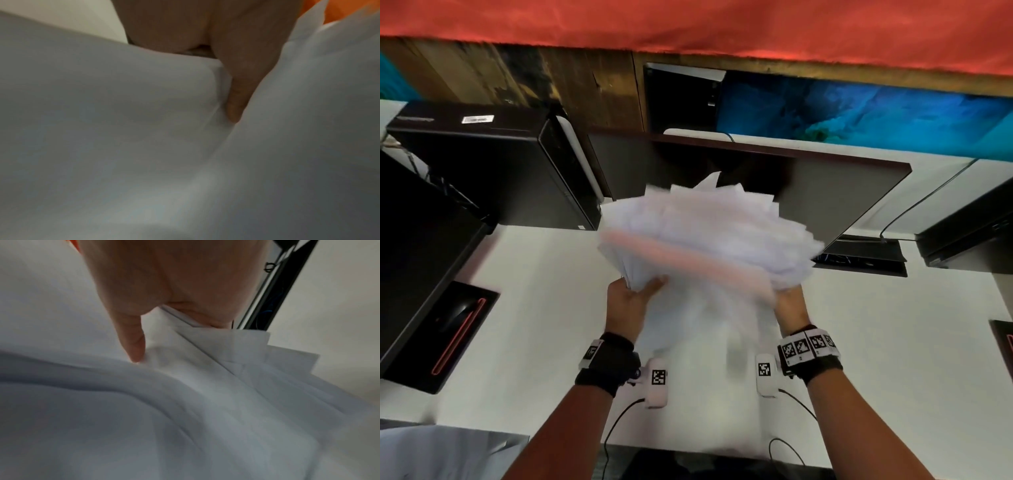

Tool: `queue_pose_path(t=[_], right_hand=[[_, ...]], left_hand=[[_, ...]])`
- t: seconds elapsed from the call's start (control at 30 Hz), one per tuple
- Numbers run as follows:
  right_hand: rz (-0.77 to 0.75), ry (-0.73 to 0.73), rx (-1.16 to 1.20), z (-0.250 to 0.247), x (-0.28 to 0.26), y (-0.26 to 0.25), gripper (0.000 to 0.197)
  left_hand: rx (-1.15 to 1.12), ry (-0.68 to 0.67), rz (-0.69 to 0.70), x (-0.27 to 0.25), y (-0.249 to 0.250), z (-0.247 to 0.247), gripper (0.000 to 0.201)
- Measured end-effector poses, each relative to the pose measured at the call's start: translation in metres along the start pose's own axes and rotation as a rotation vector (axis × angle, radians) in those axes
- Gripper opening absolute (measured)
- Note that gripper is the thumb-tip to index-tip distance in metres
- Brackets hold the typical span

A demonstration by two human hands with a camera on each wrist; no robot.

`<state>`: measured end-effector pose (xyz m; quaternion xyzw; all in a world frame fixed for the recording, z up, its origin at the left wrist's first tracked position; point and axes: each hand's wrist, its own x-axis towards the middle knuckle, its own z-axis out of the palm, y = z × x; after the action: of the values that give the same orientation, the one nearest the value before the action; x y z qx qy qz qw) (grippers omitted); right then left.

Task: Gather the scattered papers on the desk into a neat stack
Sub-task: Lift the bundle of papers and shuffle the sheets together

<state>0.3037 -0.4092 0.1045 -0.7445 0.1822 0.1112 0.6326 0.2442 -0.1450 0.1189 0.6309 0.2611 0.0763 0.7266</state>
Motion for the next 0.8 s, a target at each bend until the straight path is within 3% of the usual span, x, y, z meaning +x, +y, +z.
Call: queue_pose_path(t=[0.03, 0.13, 0.27, 0.37, 0.47, 0.57, 0.7, 0.8], right_hand=[[0.023, -0.008, -0.002, -0.001, -0.002, -0.002, 0.025], [-0.042, -0.126, 0.143, -0.006, -0.01, 0.0, 0.008], [-0.061, -0.211, 0.211, -0.006, -0.015, 0.011, 0.033], [-0.091, -0.133, 0.216, -0.001, -0.022, 0.013, 0.042], [-0.115, 0.033, 0.298, -0.005, -0.027, 0.013, 0.033], [-0.091, 0.088, 0.307, -0.01, -0.029, 0.018, 0.024], [-0.007, 0.013, 0.252, -0.014, -0.024, 0.035, 0.026], [0.001, -0.049, 0.242, -0.021, -0.017, 0.035, 0.024]], left_hand=[[0.008, -0.018, 0.025, 0.0, 0.004, 0.001, 0.014], [0.047, -0.034, 0.036, 0.001, 0.001, -0.003, 0.019], [0.036, -0.008, 0.007, -0.004, -0.009, -0.004, 0.016], [0.007, -0.011, -0.004, -0.011, -0.011, -0.003, 0.014], [-0.038, -0.025, 0.002, -0.016, -0.013, -0.005, 0.013], [-0.049, -0.097, 0.039, -0.015, -0.015, -0.011, 0.02], [-0.016, -0.222, 0.053, -0.009, -0.021, -0.02, 0.048], [0.035, -0.278, 0.039, -0.004, -0.017, -0.024, 0.051]])
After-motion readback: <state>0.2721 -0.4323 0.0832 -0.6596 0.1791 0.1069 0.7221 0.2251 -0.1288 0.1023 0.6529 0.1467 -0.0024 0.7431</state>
